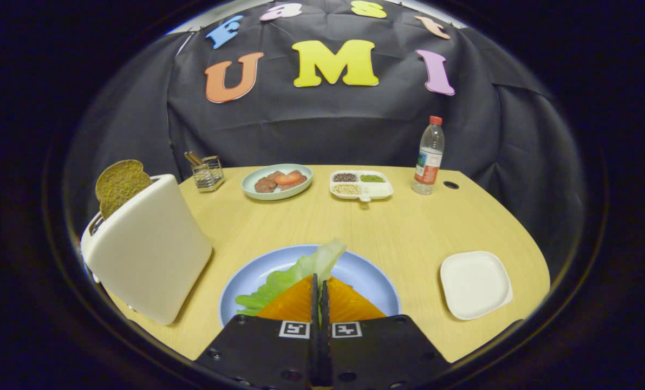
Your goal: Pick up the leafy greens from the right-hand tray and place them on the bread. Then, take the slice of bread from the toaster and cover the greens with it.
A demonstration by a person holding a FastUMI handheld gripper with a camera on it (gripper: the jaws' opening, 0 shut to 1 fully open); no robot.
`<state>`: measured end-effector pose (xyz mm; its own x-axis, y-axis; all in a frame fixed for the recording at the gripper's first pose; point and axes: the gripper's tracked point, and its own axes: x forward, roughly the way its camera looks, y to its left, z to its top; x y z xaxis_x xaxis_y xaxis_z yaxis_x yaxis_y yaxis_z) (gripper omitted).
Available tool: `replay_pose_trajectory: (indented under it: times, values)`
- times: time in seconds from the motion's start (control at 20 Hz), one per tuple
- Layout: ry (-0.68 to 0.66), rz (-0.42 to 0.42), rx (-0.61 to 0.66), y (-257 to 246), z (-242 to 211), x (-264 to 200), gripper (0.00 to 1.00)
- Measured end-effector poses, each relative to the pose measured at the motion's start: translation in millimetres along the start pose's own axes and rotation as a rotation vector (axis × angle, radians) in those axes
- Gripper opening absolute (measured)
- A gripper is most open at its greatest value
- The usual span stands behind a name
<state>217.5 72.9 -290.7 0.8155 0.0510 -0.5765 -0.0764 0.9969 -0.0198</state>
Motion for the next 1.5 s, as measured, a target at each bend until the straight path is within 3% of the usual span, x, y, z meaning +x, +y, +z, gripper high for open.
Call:
replay_pose_trajectory:
  times: [0.15,0.35,0.55,1.15,1.5]
  values:
    - [0.022,0.000,0.012,-6,-9,4,0.01]
    - [0.017,-0.018,0.030,-15,-12,-12,0.52]
    - [-0.051,-0.049,0.034,-19,-3,-49,0.95]
    - [-0.252,-0.104,0.015,39,53,-179,0.96]
    - [-0.376,-0.021,0.018,123,98,-219,0.96]
